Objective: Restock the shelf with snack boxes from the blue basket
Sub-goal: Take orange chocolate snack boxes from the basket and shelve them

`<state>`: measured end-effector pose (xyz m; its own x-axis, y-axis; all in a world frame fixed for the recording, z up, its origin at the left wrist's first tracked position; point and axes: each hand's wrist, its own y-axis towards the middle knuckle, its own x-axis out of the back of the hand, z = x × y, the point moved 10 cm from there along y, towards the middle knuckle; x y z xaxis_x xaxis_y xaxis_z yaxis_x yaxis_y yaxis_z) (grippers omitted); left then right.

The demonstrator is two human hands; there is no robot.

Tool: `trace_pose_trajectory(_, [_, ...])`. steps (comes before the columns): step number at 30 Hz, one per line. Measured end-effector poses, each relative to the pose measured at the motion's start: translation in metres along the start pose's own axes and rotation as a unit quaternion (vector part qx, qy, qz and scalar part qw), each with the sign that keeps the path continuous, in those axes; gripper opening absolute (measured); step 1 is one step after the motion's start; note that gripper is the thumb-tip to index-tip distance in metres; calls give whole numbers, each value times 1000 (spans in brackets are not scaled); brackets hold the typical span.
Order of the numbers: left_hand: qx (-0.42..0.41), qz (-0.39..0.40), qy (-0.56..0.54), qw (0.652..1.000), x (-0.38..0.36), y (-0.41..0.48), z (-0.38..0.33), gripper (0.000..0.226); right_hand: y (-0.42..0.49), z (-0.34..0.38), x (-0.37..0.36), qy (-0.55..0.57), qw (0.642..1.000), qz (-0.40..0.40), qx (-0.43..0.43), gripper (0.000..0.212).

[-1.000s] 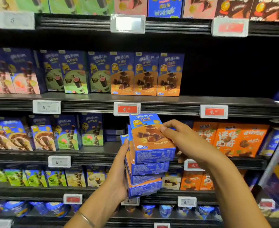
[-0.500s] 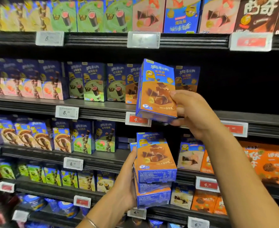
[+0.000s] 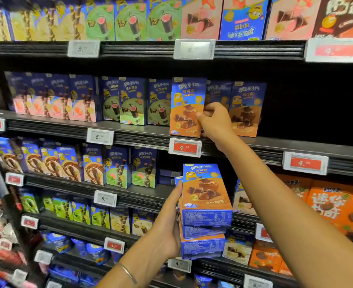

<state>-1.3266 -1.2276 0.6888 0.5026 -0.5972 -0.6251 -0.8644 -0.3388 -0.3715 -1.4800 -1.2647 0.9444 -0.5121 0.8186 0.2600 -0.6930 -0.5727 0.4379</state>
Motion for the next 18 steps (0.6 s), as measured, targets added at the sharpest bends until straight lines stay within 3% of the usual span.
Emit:
trace_pose_trajectory(5, [2, 3, -2, 1000, 6, -3, -3, 77, 2, 10, -3, -157, 984, -42, 67, 29])
trace_pose_trajectory(11, [-11, -17, 2, 1000, 20, -8, -7, 80, 5, 13, -11, -203, 976, -43, 69, 41])
trace_pose_trajectory(18, [-7, -16, -5, 1000, 24, -10, -4, 79, 7, 12, -10, -216, 972, -70, 60, 42])
